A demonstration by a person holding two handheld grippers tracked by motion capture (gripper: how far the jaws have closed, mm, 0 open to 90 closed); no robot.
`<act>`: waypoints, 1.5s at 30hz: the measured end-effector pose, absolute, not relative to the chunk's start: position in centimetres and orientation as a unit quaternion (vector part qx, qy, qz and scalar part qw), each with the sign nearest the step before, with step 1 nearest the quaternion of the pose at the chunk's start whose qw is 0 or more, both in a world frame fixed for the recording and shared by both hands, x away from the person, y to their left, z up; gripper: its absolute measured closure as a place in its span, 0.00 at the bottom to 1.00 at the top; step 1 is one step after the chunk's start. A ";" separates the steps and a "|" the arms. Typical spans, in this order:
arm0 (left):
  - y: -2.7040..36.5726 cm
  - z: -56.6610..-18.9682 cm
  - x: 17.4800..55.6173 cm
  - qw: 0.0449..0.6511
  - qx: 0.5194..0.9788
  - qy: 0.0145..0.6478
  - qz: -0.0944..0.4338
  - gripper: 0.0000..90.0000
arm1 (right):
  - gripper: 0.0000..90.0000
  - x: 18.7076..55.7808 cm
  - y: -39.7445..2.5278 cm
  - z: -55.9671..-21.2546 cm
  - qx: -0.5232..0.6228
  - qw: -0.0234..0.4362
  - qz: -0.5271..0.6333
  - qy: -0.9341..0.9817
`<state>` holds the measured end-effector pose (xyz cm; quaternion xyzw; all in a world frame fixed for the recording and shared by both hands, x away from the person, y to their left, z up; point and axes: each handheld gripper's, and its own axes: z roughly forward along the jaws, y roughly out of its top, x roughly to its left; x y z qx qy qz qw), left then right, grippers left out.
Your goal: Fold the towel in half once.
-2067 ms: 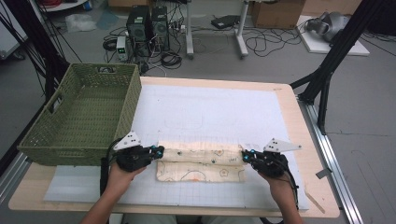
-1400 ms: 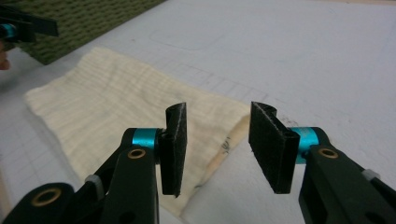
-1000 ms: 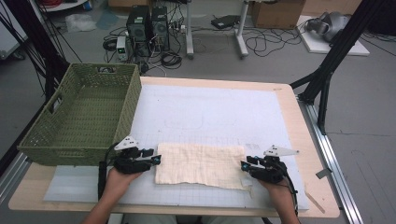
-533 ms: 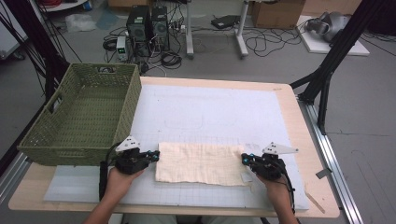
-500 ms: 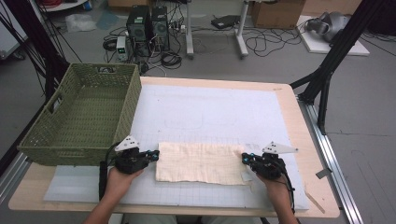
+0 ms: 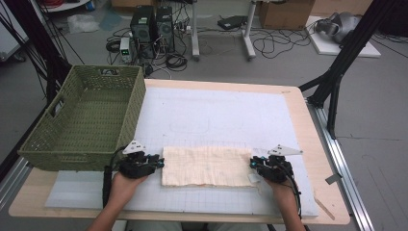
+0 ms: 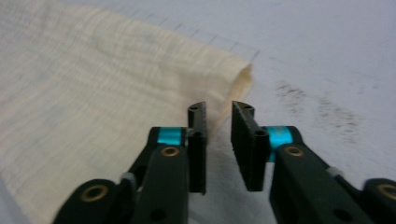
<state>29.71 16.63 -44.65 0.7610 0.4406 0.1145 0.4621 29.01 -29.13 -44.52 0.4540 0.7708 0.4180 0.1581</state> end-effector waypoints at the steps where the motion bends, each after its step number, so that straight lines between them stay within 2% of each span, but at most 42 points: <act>1: 16.7 -44.4 29.9 0.467 0.759 0.437 0.119 0.63 | 0.74 29.1 -29.4 -44.3 0.458 0.162 0.424 0.765; 5: 16.8 -43.3 31.3 0.490 0.741 0.443 0.124 0.52 | 0.50 29.5 -29.6 -43.3 0.458 0.190 0.433 0.753; 9: 15.9 -42.8 32.7 0.493 0.743 0.434 0.129 0.51 | 0.43 30.9 -29.3 -42.5 0.445 0.211 0.438 0.752; 14: 14.9 -43.7 34.3 0.473 0.756 0.429 0.141 0.50 | 0.43 33.4 -28.0 -42.4 0.435 0.194 0.424 0.771; 19: 14.4 -44.8 35.0 0.441 0.782 0.421 0.130 0.51 | 0.51 35.0 -27.2 -43.6 0.429 0.144 0.419 0.787; 23: 14.5 -45.1 35.1 0.437 0.784 0.424 0.125 0.52 | 0.58 35.6 -27.3 -44.5 0.429 0.108 0.419 0.793; 25: 14.4 -45.1 35.0 0.436 0.789 0.416 0.124 0.59 | 0.62 35.6 -27.0 -44.7 0.419 0.100 0.404 0.807; 26: 14.4 -45.1 34.9 0.436 0.791 0.411 0.123 0.63 | 0.66 35.4 -26.8 -44.7 0.413 0.113 0.399 0.811; 28: 14.3 -45.1 34.7 0.432 0.798 0.401 0.123 0.78 | 0.73 35.1 -26.6 -44.6 0.412 0.123 0.387 0.816; 30: 14.5 -45.0 34.7 0.430 0.801 0.401 0.116 0.90 | 0.87 34.8 -26.7 -44.6 0.409 0.119 0.389 0.817; 31: 14.4 -45.0 34.6 0.431 0.799 0.402 0.116 0.93 | 0.91 34.6 -26.8 -44.6 0.406 0.117 0.392 0.817; 33: 14.4 -44.8 34.5 0.434 0.797 0.402 0.123 0.95 | 0.95 34.0 -26.7 -44.6 0.395 0.130 0.391 0.821; 39: 14.7 -43.6 34.5 0.487 0.746 0.422 0.166 0.96 | 0.96 33.0 -26.7 -43.7 0.392 0.190 0.394 0.809; 45: 13.7 -42.8 35.9 0.491 0.731 0.435 0.187 0.96 | 0.96 33.6 -26.6 -43.2 0.413 0.237 0.391 0.788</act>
